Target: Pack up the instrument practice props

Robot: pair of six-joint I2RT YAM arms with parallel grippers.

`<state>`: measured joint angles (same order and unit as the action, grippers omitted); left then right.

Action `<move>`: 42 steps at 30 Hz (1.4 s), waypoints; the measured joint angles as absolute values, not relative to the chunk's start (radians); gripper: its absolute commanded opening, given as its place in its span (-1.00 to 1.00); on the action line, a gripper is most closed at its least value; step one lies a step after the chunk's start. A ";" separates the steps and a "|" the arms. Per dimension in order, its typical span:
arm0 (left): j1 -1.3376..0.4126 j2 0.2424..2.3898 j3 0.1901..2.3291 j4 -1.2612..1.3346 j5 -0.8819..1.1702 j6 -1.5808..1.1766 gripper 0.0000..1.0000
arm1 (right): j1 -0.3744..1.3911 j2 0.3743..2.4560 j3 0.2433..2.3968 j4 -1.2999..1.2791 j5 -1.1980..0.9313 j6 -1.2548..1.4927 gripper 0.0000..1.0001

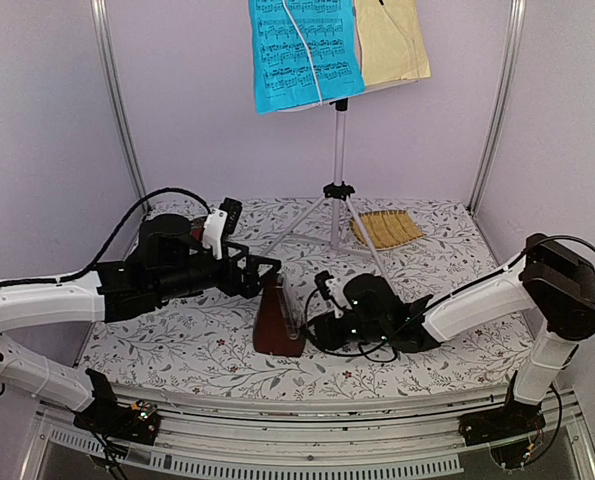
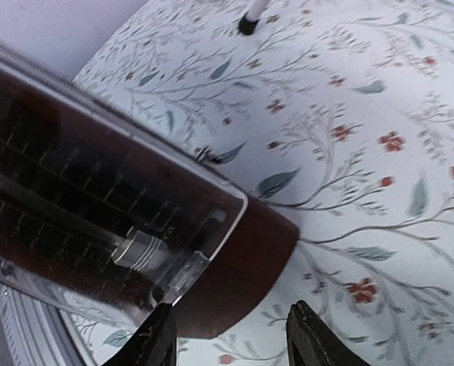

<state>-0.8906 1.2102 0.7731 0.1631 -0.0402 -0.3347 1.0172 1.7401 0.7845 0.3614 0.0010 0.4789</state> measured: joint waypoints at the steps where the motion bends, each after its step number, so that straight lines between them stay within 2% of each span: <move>1: -0.888 1.203 0.773 0.138 -0.046 -0.345 0.96 | 1.036 1.755 0.797 0.363 -0.008 0.487 -0.02; 5: -0.883 1.155 0.768 0.025 -0.064 -0.391 0.97 | 1.111 1.826 0.868 0.373 -0.043 0.522 0.02; 10: -0.883 1.085 0.762 -0.065 -0.062 -0.434 0.94 | 1.138 1.831 0.881 0.391 -0.026 0.544 0.20; 14: -0.907 1.114 0.763 -0.099 -0.071 -0.437 0.92 | 1.128 1.758 0.822 0.387 0.058 0.533 0.35; 18: -0.955 1.200 0.789 -0.120 -0.083 -0.404 0.88 | 1.072 1.623 0.717 0.389 0.111 0.527 0.40; 19: -0.967 1.226 0.804 -0.127 -0.089 -0.392 0.85 | 1.048 1.592 0.691 0.388 0.124 0.527 0.41; 24: -1.007 1.348 0.888 -0.152 -0.150 -0.352 0.44 | 0.964 1.482 0.604 0.360 0.212 0.527 0.43; 32: -1.023 1.360 0.909 -0.196 -0.229 -0.336 0.34 | 0.954 1.394 0.574 0.324 0.302 0.519 0.45; 38: -1.024 1.327 0.884 -0.194 -0.214 -0.345 -0.15 | 0.952 1.393 0.574 0.312 0.331 0.508 0.44; 42: -1.025 1.324 0.883 -0.187 -0.221 -0.347 -0.31 | 0.952 1.387 0.574 0.302 0.348 0.504 0.44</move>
<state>-1.0252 1.3239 0.8833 -0.1875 -0.2214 -0.3470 0.9520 1.3872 0.5743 0.3023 0.3477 0.5037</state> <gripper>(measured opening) 0.505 0.721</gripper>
